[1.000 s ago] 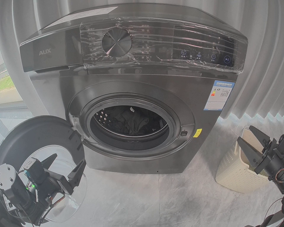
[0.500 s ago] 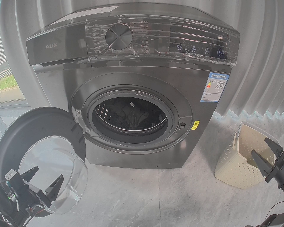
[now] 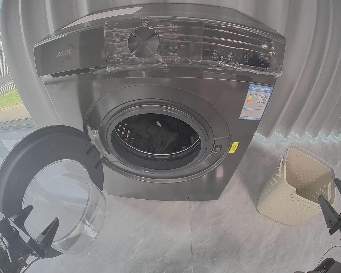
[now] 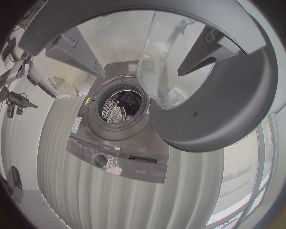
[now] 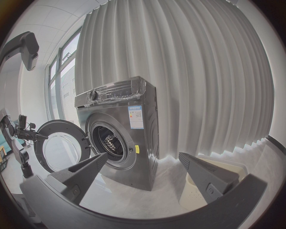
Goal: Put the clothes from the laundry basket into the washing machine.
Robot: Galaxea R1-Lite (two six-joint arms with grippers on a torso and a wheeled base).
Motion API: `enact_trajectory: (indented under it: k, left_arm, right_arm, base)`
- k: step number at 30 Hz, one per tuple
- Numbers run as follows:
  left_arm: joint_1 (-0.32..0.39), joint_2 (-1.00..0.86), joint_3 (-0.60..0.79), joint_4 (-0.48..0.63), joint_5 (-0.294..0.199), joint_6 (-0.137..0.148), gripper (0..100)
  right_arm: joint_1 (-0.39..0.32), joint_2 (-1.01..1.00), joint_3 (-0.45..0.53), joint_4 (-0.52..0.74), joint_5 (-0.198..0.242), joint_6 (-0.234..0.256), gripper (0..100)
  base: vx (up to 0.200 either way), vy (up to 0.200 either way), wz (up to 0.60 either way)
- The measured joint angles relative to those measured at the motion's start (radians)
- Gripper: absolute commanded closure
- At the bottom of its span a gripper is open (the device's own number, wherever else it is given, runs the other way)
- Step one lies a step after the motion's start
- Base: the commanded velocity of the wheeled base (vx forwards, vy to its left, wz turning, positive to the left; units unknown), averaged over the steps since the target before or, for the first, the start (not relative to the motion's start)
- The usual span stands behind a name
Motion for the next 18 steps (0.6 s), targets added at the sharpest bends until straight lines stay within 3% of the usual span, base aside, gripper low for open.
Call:
enact_trajectory:
  k: [4, 10, 18]
  left_arm:
    - [0.064, -0.085, 0.0, 0.036, -0.041, 0.018, 0]
    - [0.152, -0.204, 0.0, 0.135, -0.065, 0.031, 0]
    - [0.245, -0.34, 0.0, 0.269, -0.105, 0.035, 0]
  right_arm:
    - [-0.038, -0.075, 0.0, 0.043, 0.022, -0.013, 0]
    - [-0.1, -0.179, 0.0, 0.117, 0.065, -0.022, 0]
    - [-0.137, -0.366, 0.0, 0.404, 0.084, -0.024, 0]
  base:
    - [0.0, 0.0, 0.0]
    - [0.0, 0.0, 0.0]
    - [0.0, 0.0, 0.0]
